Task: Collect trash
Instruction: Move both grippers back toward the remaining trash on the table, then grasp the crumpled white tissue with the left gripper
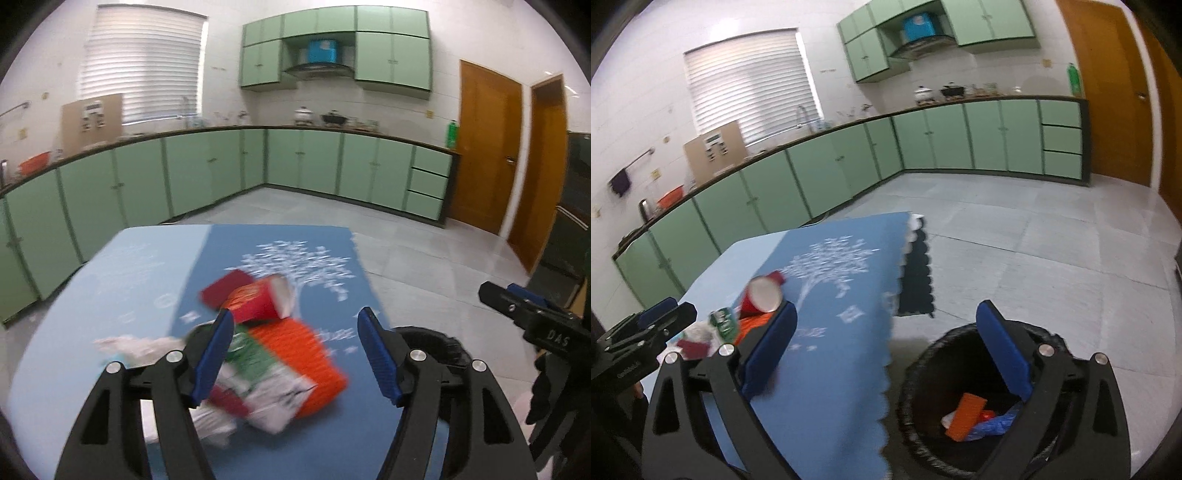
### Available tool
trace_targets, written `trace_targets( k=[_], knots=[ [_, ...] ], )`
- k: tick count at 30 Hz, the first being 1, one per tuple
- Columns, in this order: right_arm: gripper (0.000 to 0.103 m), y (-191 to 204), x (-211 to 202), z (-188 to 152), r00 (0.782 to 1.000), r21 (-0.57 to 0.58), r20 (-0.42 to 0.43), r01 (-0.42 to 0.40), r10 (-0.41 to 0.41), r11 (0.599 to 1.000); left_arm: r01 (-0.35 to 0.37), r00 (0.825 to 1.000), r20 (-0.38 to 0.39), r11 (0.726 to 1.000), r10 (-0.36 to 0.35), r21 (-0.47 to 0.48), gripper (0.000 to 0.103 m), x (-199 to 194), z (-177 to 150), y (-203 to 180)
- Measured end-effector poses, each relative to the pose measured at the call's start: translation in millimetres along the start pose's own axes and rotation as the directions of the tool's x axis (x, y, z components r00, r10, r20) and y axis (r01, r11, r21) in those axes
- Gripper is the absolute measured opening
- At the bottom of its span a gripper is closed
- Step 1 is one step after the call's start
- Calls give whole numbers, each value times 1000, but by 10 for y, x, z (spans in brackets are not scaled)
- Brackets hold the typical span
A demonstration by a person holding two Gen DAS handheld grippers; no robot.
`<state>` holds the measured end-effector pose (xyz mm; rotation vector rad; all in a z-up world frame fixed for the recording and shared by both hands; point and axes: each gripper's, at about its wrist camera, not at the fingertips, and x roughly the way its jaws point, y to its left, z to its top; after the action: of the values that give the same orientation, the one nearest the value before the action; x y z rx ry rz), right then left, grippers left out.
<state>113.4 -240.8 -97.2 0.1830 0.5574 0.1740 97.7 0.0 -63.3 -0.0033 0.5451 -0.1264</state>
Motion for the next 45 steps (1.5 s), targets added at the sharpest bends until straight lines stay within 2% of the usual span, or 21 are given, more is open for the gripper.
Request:
trace_targets(
  k=[5, 11, 18, 26, 27, 29, 34, 37, 39, 45],
  knots=[
    [95, 335, 18, -81, 999, -40, -18, -42, 41, 998, -89, 996, 2, 996, 89, -19, 70, -191, -178, 333],
    [95, 651, 36, -163, 997, -94, -45, -69, 65, 993, -176, 984, -10, 983, 176, -53, 77, -363, -362, 631],
    [95, 902, 38, -257, 995, -151, -65, -88, 79, 985, -199, 980, -43, 974, 196, -105, 80, -406, -531, 842],
    [95, 1049, 58, -333, 992, -177, -89, -100, 85, 979, -155, 985, -96, 976, 142, -153, 83, -192, -597, 940],
    [95, 1046, 64, -330, 992, -178, -90, -100, 85, 979, -150, 986, -101, 975, 134, -166, 81, -172, -601, 957],
    [95, 1055, 72, -327, 992, -178, -93, -101, 86, 979, -135, 988, -101, 974, 118, -181, 68, -161, -608, 972],
    [95, 1060, 117, -346, 990, -173, -108, -110, 92, 979, -127, 988, -112, 975, 107, -185, 21, -141, -630, 971],
    [95, 1082, 129, -357, 989, -179, -113, -118, 98, 977, -127, 988, -113, 973, 107, -190, 5, -154, -644, 985],
    [95, 1101, 131, -357, 988, -182, -115, -123, 103, 976, -126, 989, -104, 973, 108, -193, 0, -171, -644, 984],
    [95, 1127, 121, -288, 989, -186, -97, -127, 110, 974, -110, 993, -56, 975, 101, -193, 0, -280, -564, 965]
  ],
)
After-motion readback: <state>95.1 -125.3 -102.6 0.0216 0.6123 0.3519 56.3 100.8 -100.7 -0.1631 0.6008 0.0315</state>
